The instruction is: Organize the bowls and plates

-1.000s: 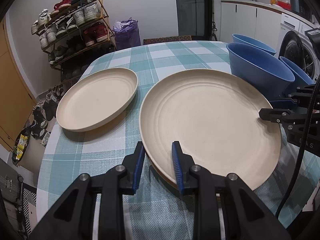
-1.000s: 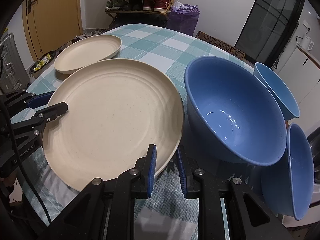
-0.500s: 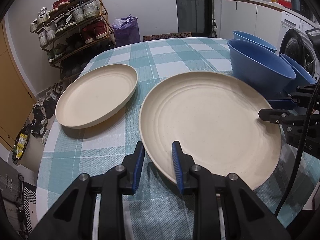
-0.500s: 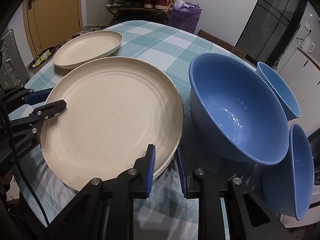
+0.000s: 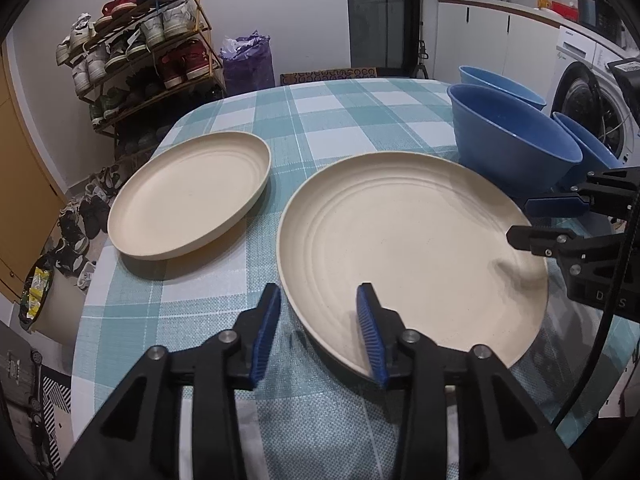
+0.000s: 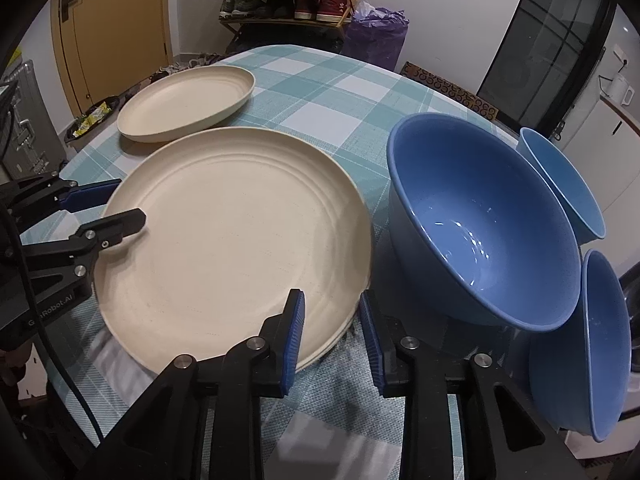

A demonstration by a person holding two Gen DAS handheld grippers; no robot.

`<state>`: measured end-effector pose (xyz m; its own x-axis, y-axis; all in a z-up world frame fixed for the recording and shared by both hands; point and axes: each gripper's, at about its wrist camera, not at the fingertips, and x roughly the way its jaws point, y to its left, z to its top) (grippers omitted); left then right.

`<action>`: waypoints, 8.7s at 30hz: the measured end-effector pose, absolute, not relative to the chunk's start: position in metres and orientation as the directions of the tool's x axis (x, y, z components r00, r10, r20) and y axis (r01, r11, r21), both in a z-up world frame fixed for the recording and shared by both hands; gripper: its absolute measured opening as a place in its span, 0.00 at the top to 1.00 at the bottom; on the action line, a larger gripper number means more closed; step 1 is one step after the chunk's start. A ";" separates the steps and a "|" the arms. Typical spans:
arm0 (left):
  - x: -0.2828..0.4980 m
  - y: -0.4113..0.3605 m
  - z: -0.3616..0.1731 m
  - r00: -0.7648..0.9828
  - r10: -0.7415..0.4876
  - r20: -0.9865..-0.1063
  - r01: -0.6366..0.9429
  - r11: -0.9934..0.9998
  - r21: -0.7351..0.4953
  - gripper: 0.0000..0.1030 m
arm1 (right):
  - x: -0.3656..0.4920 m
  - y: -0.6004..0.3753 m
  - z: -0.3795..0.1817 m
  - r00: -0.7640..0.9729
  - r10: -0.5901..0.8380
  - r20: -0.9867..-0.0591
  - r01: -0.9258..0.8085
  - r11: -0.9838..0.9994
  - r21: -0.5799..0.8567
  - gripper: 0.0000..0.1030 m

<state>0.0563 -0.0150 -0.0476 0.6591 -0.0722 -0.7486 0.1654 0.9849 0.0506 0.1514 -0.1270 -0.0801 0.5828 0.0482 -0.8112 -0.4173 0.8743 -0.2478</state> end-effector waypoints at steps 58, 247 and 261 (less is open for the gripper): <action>0.062 0.085 0.018 0.770 0.020 -0.638 -0.078 0.995 -0.062 0.00 | 0.178 -0.070 0.022 0.664 0.329 -0.671 -0.513 0.854 -0.090 0.01; 0.080 0.023 0.007 0.715 -0.053 -0.697 0.052 0.998 -0.023 0.77 | 0.192 -0.102 -0.010 0.635 0.183 -0.750 -0.420 0.897 -0.137 0.80; 0.071 0.015 -0.004 0.706 -0.074 -0.704 0.074 0.997 -0.030 0.77 | 0.176 -0.112 -0.022 0.628 0.152 -0.763 -0.397 0.906 -0.146 0.80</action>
